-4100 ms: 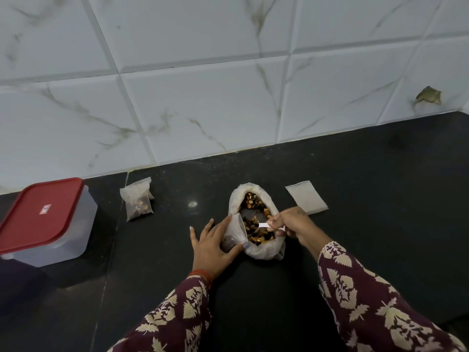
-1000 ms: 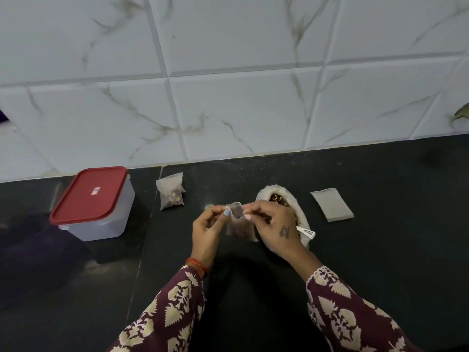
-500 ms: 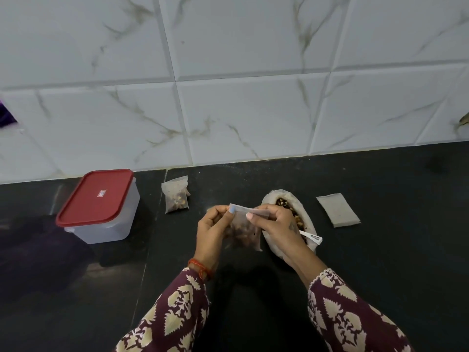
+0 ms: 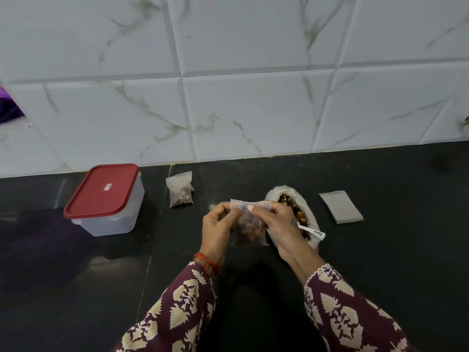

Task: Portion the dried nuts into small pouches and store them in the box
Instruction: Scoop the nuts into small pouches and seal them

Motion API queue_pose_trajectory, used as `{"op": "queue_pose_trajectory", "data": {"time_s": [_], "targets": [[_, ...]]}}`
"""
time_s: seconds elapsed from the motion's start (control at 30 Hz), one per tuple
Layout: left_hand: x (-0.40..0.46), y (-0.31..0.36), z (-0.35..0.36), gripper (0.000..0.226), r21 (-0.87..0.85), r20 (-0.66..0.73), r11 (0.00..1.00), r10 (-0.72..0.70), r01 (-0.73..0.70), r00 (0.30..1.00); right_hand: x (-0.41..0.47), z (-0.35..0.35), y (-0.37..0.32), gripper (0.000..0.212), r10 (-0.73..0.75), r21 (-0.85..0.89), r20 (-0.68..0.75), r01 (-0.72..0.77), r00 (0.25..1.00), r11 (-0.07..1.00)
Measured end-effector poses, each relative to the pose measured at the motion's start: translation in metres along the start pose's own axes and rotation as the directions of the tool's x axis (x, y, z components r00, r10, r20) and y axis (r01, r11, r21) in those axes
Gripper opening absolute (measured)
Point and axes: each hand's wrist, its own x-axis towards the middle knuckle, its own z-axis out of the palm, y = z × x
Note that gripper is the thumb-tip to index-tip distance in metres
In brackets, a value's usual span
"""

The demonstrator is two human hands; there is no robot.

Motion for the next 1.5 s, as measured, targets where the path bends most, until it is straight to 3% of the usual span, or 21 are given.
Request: {"op": "queue_pose_trajectory", "data": {"time_s": [0.53, 0.7, 1.0, 1.27, 1.5], "targets": [[-0.008, 0.007, -0.005, 0.011, 0.044, -0.021, 0.997, -0.063, 0.064, 0.998, -0.008, 0.01, -0.002, 0.01, 0.003, -0.094, -0.006, -0.004, 1.0, 0.996], [-0.01, 0.008, -0.009, 0.008, 0.104, -0.012, 0.993, -0.058, 0.058, 0.998, -0.007, 0.014, 0.0, 0.018, -0.002, -0.182, -0.011, 0.0, 1.0, 0.983], [-0.008, 0.012, -0.019, 0.012, 0.033, -0.065, 0.987, -0.153, 0.156, 0.986, -0.006, 0.008, 0.001, 0.011, 0.03, -0.121, 0.026, -0.027, 0.999, 0.992], [-0.009, 0.011, -0.022, 0.018, -0.019, -0.087, 0.979, -0.204, 0.203, 0.975, -0.002, 0.002, 0.001, 0.018, 0.12, -0.109, 0.08, -0.111, 0.99, 0.988], [-0.007, 0.011, -0.026, 0.02, 0.015, -0.086, 0.973, -0.226, 0.228, 0.97, 0.0, 0.002, 0.002, 0.018, 0.13, -0.129, 0.101, -0.116, 0.986, 0.985]]}}
